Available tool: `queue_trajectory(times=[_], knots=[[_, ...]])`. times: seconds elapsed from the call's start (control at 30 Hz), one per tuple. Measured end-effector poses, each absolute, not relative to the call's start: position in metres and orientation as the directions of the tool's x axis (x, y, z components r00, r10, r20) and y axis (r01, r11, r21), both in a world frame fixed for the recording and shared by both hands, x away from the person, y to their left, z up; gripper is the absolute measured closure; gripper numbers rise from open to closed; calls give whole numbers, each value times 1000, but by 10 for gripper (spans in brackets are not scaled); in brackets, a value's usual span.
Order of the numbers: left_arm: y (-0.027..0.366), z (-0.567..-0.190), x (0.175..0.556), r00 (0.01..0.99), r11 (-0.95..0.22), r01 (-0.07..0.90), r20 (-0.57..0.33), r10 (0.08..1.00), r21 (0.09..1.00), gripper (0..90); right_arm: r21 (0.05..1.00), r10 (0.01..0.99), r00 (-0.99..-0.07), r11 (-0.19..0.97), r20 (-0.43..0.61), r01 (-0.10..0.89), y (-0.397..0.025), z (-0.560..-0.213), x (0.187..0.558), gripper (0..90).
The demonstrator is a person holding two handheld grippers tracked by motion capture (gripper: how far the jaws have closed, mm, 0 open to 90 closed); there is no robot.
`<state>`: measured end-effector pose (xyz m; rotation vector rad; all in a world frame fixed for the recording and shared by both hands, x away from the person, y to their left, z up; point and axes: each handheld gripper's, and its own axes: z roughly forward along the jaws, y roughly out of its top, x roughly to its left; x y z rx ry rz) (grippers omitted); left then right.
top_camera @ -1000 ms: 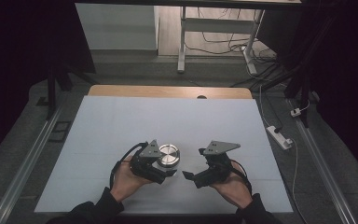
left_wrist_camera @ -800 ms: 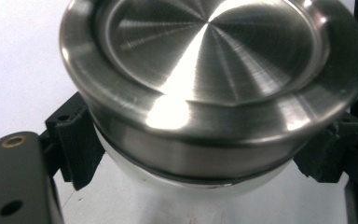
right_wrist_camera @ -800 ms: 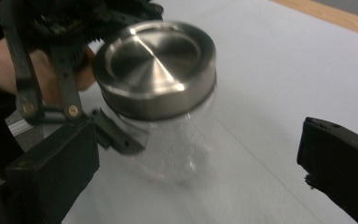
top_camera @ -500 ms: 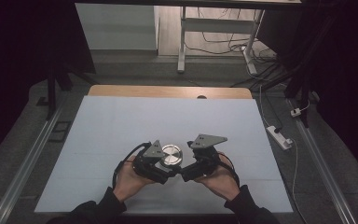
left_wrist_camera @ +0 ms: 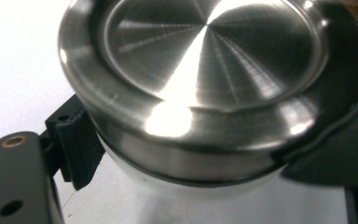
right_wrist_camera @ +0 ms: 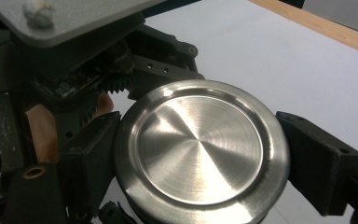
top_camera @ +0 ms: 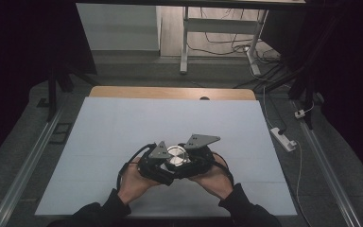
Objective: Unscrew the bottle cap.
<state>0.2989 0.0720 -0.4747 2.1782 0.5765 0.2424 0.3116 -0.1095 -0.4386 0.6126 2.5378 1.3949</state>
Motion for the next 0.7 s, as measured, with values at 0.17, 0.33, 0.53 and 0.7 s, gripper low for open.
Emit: queue_trajectory(times=[0.17, 0.33, 0.53, 0.7], knots=[[75, -473, 300, 895, -537, 296, -33, 444, 790, 155, 845, 387, -921, 475, 49, 245, -113, -436, 314, 180], [77, -471, 300, 927, -558, 253, -33, 373, 790, 155, 843, 265, -962, 502, 64, 194, -119, -433, 320, 180], [77, -471, 299, 952, -570, 220, -47, 302, 791, 155, 848, 84, -993, 517, 86, 117, -126, -435, 330, 179], [74, -472, 298, 961, -585, 203, -44, 275, 785, 155, 854, -11, -993, 512, 117, 95, -129, -438, 337, 174]])
